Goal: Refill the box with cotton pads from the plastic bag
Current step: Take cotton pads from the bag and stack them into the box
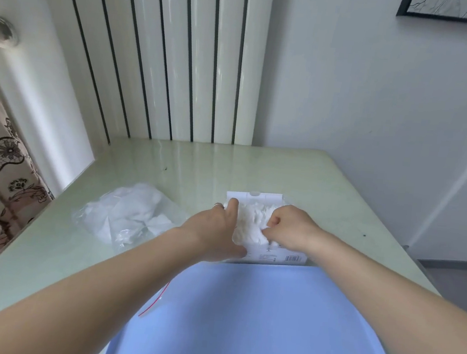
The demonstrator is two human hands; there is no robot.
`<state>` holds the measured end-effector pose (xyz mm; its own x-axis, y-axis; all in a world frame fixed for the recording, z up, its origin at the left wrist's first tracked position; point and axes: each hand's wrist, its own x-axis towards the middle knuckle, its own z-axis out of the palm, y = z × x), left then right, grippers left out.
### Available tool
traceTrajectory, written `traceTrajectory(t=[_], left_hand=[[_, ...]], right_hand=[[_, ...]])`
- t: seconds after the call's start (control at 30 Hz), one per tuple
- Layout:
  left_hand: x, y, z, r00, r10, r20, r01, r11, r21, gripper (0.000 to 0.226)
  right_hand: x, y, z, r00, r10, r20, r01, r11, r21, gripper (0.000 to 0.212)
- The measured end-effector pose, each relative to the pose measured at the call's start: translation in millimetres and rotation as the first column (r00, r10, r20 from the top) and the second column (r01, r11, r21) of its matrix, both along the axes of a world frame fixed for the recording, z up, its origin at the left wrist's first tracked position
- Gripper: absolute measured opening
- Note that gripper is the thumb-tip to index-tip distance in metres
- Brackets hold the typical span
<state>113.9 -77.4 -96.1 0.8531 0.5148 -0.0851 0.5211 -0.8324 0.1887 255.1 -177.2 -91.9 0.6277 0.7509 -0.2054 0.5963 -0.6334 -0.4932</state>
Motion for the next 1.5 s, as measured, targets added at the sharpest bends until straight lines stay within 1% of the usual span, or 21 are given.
traceTrajectory(t=[0.2,0.33,0.4,0.47,0.5,0.53,0.57,0.63,0.67,0.7,0.73,0.77,0.83,0.9,0.93,0.97,1.1,1.23,1.33,1.4,1.5], left_hand=[[2.4,1.9,-1.3,1.0,0.002,0.015,-0.002,1.0,0.018,0.062],[-2.8,-0.1,-0.5,1.0,0.011,0.023,-0.01,1.0,-0.005,0.064],[-9.0,1.2,4.8,0.999,0.023,0.028,-0.022,0.999,-0.028,0.072],[-20.6,6.2,16.7,0.997,0.067,0.043,-0.061,0.989,-0.131,0.086],[-27.3,10.3,24.8,0.994,0.095,0.061,-0.08,0.975,-0.206,0.09],[-34.8,16.2,32.8,0.987,0.128,0.094,-0.098,0.956,-0.276,0.089],[-44.9,23.1,40.9,0.976,0.17,0.138,-0.117,0.938,-0.327,0.085],[-63.4,41.8,50.9,0.937,0.268,0.224,-0.174,0.913,-0.368,0.073],[-72.4,52.3,52.1,0.914,0.322,0.248,-0.221,0.906,-0.362,0.067],[-82.1,62.8,50.0,0.894,0.371,0.252,-0.275,0.898,-0.345,0.063],[-91.5,71.7,44.7,0.877,0.42,0.234,-0.336,0.883,-0.328,0.06],[-102.1,80.0,38.2,0.857,0.475,0.201,-0.403,0.859,-0.314,0.059],[-119.7,91.5,22.0,0.806,0.573,0.148,-0.518,0.804,-0.293,0.06],[-133.7,99.2,5.8,0.749,0.651,0.124,-0.591,0.741,-0.32,0.06],[-141.1,102.4,-1.0,0.72,0.684,0.114,-0.613,0.705,-0.356,0.061],[-146.2,104.2,-5.6,0.698,0.707,0.109,-0.62,0.674,-0.401,0.062],[-156.1,112.3,-14.1,0.623,0.767,0.156,-0.576,0.584,-0.571,0.057],[-161.4,127.3,-27.7,0.529,0.83,0.177,-0.544,0.492,-0.68,0.045],[-164.1,134.1,-37.4,0.464,0.871,0.159,-0.491,0.403,-0.772,0.041],[-163.9,138.5,-46.1,0.435,0.885,0.167,-0.432,0.367,-0.824,0.046],[-164.2,142.7,-60.3,0.436,0.889,0.141,-0.428,0.343,-0.836,0.046]], right_hand=[[-14.3,10.0,-3.9,0.996,-0.058,-0.068,0.056,0.998,-0.037,0.034],[-13.5,5.6,5.8,0.993,-0.057,-0.1,0.051,0.997,-0.053,0.034],[-14.0,-0.6,13.8,0.998,-0.015,-0.054,0.012,0.998,-0.057,0.033],[-20.3,-7.8,20.7,0.995,0.044,0.089,-0.041,0.999,-0.034,0.018],[-25.5,-11.8,22.9,0.981,0.067,0.181,-0.068,0.998,0.002,0.009],[-33.3,-15.2,25.5,0.967,0.078,0.243,-0.095,0.994,0.061,0.012],[-44.1,-18.7,30.3,0.968,0.098,0.231,-0.133,0.981,0.141,0.015],[-67.3,-26.9,44.0,0.977,0.21,-0.04,-0.189,0.935,0.301,0.01],[-79.4,-31.1,49.9,0.93,0.314,-0.192,-0.243,0.915,0.321,0.009],[-90.7,-34.9,51.4,0.87,0.41,-0.273,-0.33,0.897,0.295,0.013],[-100.5,-38.0,48.2,0.827,0.487,-0.28,-0.43,0.869,0.243,0.019],[-111.2,-38.7,40.6,0.811,0.543,-0.219,-0.514,0.839,0.178,0.027],[-126.5,-33.6,16.0,0.78,0.624,0.039,-0.626,0.778,0.053,0.044],[-135.6,-21.9,-7.6,0.653,0.687,0.317,-0.713,0.7,-0.046,0.057],[-139.5,-13.4,-15.2,0.607,0.691,0.393,-0.735,0.676,-0.054,0.06],[-141.0,-4.8,-20.4,0.602,0.681,0.417,-0.733,0.678,-0.051,0.062],[-144.4,38.7,-40.7,0.687,0.629,0.364,-0.658,0.751,-0.055,0.064],[-149.1,91.4,-54.6,0.752,0.577,0.319,-0.622,0.781,0.055,0.047],[-153.8,116.8,-51.6,0.69,0.6,0.404,-0.67,0.741,0.044,0.046],[-158.8,126.1,-53.2,0.665,0.612,0.428,-0.698,0.713,0.066,0.058],[-165.3,138.7,-61.1,0.679,0.576,0.454,-0.697,0.701,0.151,0.057]])
